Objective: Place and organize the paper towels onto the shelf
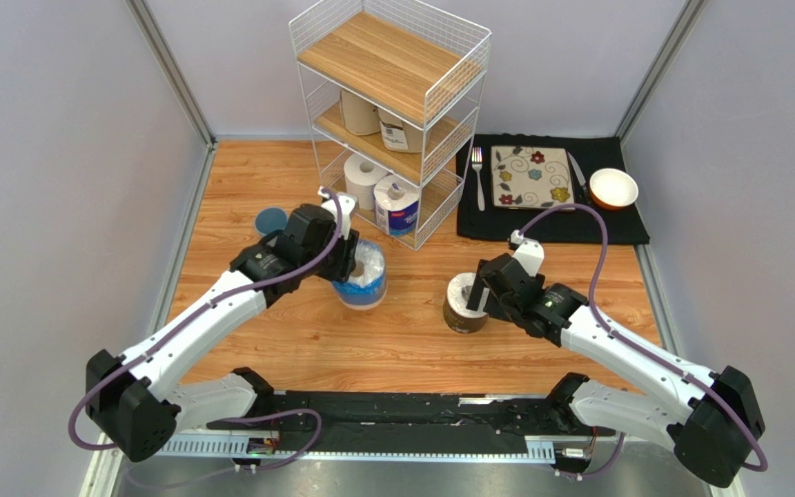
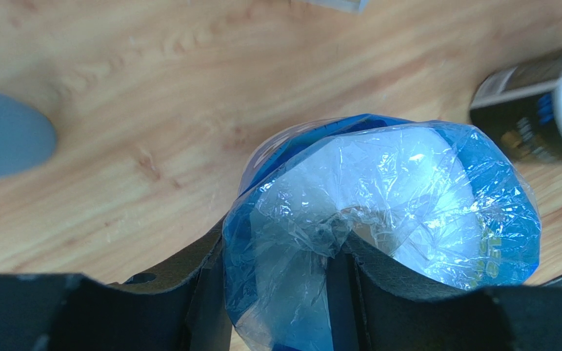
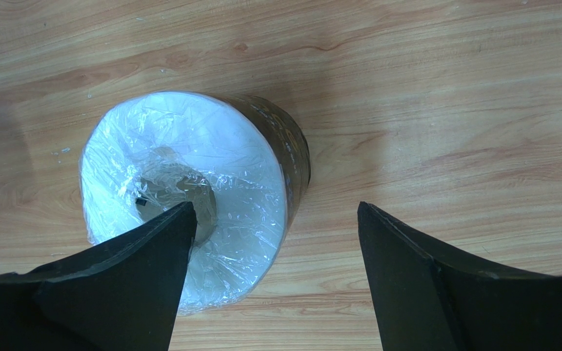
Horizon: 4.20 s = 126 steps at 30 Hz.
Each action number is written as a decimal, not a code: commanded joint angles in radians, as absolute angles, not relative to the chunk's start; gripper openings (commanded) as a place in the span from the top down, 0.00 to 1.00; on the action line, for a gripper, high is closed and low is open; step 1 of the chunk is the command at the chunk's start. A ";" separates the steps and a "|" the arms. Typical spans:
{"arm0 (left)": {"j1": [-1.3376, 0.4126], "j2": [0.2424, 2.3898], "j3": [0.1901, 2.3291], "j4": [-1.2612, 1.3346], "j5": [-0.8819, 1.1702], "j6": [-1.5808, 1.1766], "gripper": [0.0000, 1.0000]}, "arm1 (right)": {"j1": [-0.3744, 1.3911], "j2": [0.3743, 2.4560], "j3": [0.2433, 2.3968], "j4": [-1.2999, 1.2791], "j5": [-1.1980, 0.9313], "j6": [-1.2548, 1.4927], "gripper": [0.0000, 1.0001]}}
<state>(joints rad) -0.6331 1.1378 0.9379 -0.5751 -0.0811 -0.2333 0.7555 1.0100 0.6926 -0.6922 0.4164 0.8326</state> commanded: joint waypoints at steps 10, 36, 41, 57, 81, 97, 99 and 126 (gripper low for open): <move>-0.637 0.979 1.284 -0.545 -0.176 -0.293 1.00 | 0.750 0.971 0.683 -0.701 0.419 0.807 0.16; -0.637 1.074 1.535 0.090 -0.195 -0.121 1.00 | 0.750 0.946 0.672 -0.719 0.434 0.784 0.16; -0.635 1.218 1.699 0.086 -0.206 -0.084 1.00 | 0.749 0.937 0.658 -0.719 0.436 0.773 0.16; -0.443 1.603 2.189 -0.048 -0.088 -0.216 1.00 | 0.738 0.907 0.626 -0.716 0.436 0.756 0.16; -0.368 1.632 2.096 -0.018 -0.061 -0.206 1.00 | 0.722 0.905 0.609 -0.718 0.439 0.712 0.15; -0.364 1.658 2.074 -0.029 -0.086 -0.149 1.00 | 0.718 0.922 0.623 -0.724 0.431 0.704 0.15; -0.364 1.652 2.071 -0.032 -0.092 -0.143 1.00 | 0.718 0.923 0.623 -0.726 0.430 0.704 0.15; -0.357 1.651 2.031 -0.055 -0.137 -0.123 1.00 | 0.719 0.940 0.607 -0.703 0.425 0.695 0.15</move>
